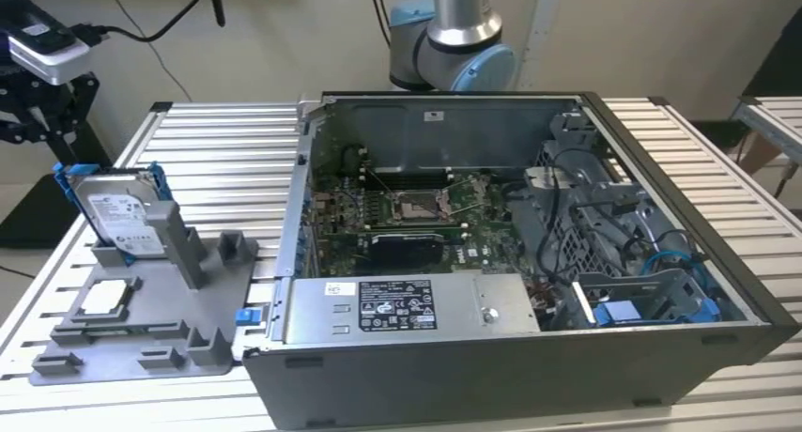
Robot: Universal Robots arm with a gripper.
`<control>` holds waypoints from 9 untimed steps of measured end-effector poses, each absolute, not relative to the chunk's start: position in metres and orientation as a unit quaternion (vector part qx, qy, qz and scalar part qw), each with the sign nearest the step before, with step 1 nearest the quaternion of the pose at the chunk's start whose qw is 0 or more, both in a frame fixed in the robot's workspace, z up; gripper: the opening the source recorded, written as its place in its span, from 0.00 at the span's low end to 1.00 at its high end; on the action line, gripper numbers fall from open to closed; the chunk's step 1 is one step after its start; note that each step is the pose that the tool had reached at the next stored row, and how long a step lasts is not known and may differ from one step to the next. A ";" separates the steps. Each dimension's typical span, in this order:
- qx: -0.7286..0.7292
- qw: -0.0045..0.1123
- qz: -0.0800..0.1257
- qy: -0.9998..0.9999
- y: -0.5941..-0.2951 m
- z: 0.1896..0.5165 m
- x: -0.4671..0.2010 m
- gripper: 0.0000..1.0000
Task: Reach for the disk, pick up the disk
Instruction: 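Pick up the disk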
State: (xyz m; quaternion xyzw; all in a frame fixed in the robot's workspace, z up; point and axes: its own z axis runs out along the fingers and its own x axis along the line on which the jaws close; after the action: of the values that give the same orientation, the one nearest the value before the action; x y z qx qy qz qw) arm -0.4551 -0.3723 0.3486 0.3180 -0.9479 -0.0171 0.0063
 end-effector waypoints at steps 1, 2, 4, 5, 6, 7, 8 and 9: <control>0.327 0.006 -0.017 -0.945 -0.372 0.349 -0.455 0.00; 0.336 0.007 -0.017 -0.942 -0.372 0.349 -0.455 0.00; 0.353 0.007 -0.017 -0.936 -0.372 0.349 -0.455 0.00; 0.361 0.007 -0.017 -0.932 -0.372 0.349 -0.455 0.00; 0.369 0.007 -0.017 -0.929 -0.372 0.349 -0.455 0.00; 0.378 0.007 -0.016 -0.926 -0.372 0.349 -0.455 0.00; 0.386 0.007 -0.016 -0.922 -0.372 0.349 -0.455 0.00; 0.395 0.007 -0.016 -0.919 -0.372 0.349 -0.455 0.00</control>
State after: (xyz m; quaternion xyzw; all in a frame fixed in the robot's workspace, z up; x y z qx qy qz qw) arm -0.4551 -0.3723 0.3488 0.3945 -0.9187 -0.0161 0.0071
